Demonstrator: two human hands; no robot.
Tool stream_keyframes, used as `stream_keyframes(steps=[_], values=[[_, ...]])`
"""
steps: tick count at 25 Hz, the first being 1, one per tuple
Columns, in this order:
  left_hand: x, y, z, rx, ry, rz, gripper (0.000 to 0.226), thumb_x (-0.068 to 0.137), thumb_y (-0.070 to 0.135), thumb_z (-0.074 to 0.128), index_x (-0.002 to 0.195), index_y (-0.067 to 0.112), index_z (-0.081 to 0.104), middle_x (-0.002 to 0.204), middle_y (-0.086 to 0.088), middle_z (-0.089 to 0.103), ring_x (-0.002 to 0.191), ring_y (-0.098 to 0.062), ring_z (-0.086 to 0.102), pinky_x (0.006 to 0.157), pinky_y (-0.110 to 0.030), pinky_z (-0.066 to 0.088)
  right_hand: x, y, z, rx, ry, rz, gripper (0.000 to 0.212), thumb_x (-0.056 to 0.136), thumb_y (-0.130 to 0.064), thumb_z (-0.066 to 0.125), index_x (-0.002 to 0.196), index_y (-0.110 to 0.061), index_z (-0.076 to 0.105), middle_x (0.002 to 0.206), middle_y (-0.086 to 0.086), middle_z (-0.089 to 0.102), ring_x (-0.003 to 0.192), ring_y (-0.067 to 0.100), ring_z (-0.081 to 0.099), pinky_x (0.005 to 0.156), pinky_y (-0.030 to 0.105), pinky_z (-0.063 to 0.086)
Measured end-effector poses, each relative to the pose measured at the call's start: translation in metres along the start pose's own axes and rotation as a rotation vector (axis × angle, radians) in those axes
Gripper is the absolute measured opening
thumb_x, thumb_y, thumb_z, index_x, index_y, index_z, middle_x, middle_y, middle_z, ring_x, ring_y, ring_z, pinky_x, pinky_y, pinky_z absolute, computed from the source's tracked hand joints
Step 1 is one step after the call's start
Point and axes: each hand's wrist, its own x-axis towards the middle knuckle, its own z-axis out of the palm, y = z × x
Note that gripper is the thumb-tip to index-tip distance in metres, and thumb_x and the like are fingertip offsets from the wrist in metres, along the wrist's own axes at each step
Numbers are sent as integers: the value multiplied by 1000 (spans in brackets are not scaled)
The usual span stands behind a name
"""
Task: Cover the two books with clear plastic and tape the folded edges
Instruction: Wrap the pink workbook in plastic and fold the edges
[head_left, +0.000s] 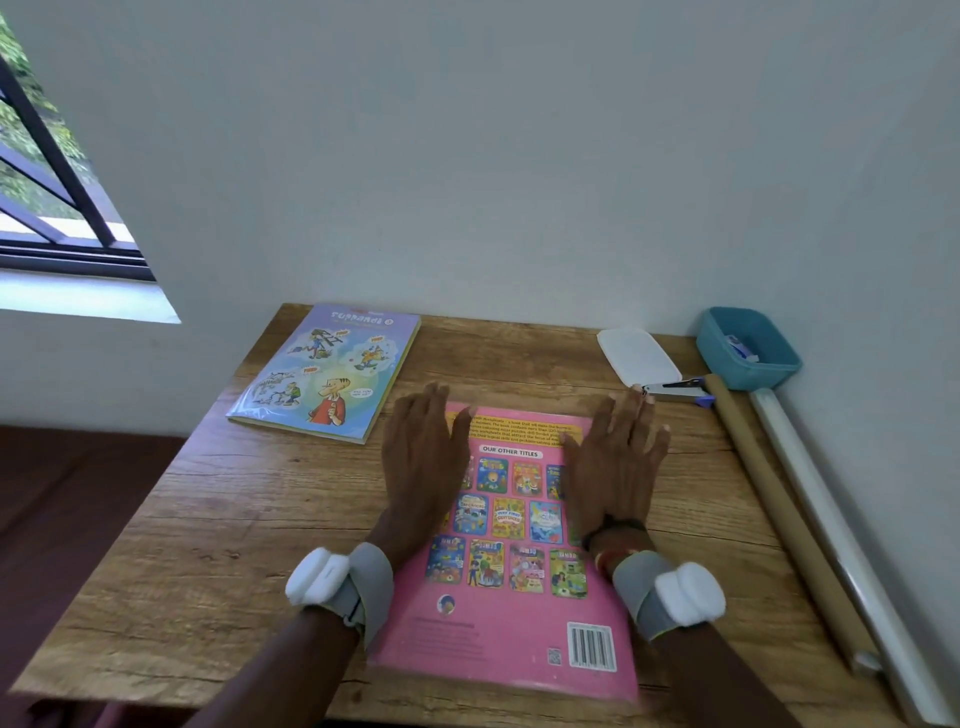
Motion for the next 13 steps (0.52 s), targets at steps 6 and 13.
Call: stream_keyframes(steps=[6, 13], values=[[11, 12, -15, 42, -355, -322, 64, 85, 63, 58, 105, 2, 60, 115, -21, 62, 111, -39, 55, 90, -45, 45, -55, -86, -37, 158, -307, -14, 85, 83, -73, 23, 131, -8, 47, 144, 22, 39, 131, 40, 34, 98, 58, 29], [66, -7, -38, -185, -555, -474, 42, 80, 33, 76, 101, -1, 64, 104, -19, 69, 89, -28, 66, 81, -36, 58, -50, -124, -54, 426, -552, 16, 121, 75, -81, 45, 149, 5, 4, 157, 29, 0, 145, 45, -2, 110, 68, 7]])
